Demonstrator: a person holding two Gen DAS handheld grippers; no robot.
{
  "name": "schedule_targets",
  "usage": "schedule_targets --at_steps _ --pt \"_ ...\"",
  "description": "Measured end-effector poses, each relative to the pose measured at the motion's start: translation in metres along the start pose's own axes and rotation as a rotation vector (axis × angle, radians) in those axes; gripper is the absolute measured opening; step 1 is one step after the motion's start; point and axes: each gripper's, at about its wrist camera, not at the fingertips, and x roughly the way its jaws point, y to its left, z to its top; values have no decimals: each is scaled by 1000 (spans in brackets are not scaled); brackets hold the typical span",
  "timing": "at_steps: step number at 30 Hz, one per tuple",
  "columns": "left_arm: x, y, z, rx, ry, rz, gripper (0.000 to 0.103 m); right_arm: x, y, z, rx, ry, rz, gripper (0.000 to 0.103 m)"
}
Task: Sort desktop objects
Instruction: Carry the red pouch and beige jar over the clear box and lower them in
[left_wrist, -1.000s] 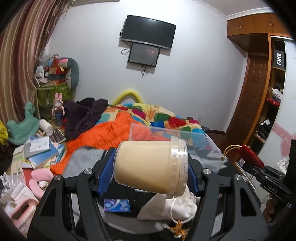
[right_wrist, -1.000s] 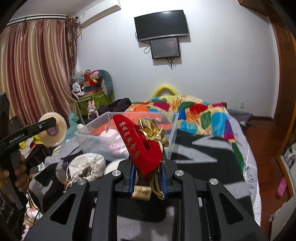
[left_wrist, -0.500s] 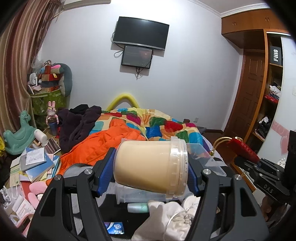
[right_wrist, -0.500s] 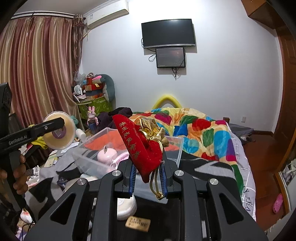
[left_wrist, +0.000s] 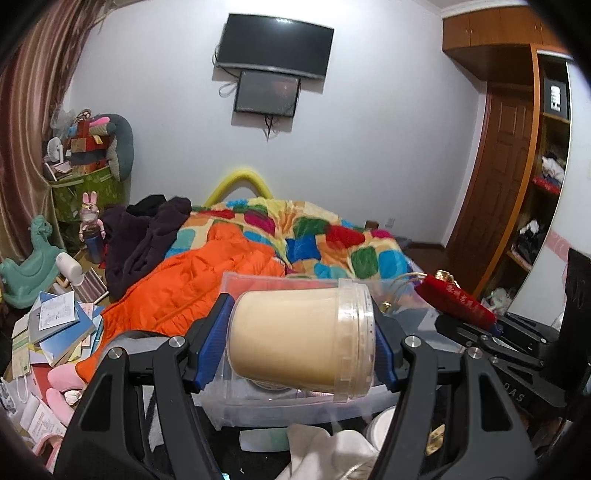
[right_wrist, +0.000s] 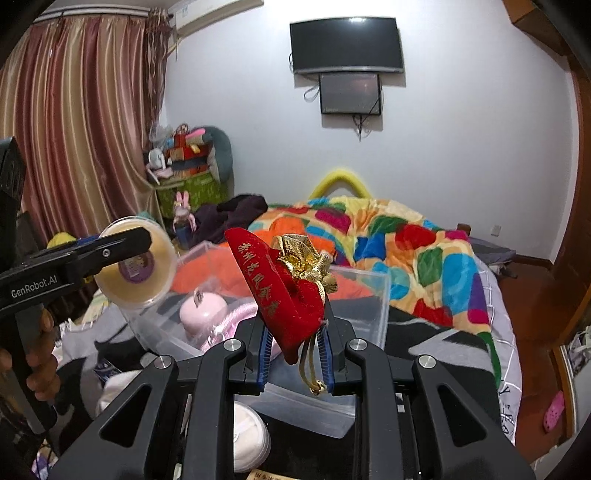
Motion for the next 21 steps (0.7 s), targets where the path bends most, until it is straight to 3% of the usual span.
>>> schedule_targets --at_steps 9,21 --pt "27 -14 -17 59 47 -1 66 30 3 -13 -12 82 -2 20" --pt "46 -14 -23 74 95 10 66 46 4 -17 -13 125 9 22"
